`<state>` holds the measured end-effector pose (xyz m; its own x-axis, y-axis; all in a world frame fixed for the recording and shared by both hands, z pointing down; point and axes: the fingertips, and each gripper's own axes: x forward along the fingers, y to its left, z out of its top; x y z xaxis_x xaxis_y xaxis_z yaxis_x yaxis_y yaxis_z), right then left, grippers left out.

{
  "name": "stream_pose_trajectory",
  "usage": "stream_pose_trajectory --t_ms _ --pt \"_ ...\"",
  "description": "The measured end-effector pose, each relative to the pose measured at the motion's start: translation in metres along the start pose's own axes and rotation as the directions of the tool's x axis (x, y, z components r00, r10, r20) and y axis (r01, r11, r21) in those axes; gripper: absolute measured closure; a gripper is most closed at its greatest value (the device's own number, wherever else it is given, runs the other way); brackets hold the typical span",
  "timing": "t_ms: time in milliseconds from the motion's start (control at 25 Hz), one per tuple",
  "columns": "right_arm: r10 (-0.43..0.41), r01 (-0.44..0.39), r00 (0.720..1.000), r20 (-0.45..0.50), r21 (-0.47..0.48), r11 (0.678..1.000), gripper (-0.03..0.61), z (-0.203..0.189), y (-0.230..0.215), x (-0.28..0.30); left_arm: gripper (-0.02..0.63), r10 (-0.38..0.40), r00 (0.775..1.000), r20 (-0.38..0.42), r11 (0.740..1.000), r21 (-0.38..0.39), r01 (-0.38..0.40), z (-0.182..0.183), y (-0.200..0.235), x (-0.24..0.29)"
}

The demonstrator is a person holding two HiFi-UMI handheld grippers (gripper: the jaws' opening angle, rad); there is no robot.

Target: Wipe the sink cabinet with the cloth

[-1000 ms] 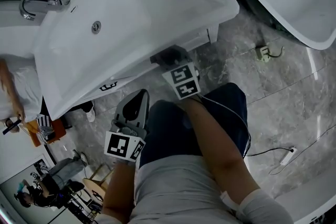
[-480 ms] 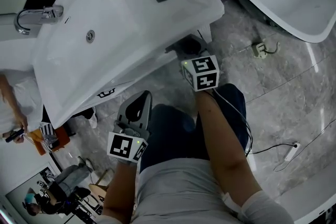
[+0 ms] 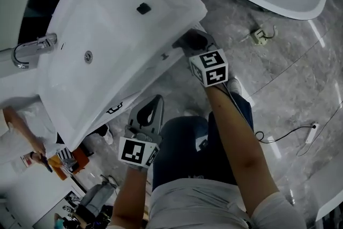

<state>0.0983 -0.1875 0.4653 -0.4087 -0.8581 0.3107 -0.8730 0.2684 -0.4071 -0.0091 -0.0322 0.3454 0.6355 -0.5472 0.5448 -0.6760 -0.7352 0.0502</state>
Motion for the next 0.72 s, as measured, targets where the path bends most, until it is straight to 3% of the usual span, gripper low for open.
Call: stream_pose_trajectory --t_ms 200,480,720 --pt "-0.08 0.077 0.995 0.056 0.055 0.996 0.451 0.012 -0.024 -0.008 0.603 -0.059 0.998 -0.022 0.998 0.025 0.06 0.006 -0.008 0.007" --pt "-0.105 0.095 0.987 0.119 0.092 0.991 0.451 0.002 -0.02 -0.001 0.603 -0.113 0.993 -0.023 0.992 0.045 0.114 -0.009 -0.014 0.028" --pt "-0.118 0.094 0.972 0.204 0.124 0.988 0.451 -0.016 -0.032 0.004 0.603 -0.112 0.994 0.0 0.992 0.058 0.111 -0.027 -0.003 0.047"
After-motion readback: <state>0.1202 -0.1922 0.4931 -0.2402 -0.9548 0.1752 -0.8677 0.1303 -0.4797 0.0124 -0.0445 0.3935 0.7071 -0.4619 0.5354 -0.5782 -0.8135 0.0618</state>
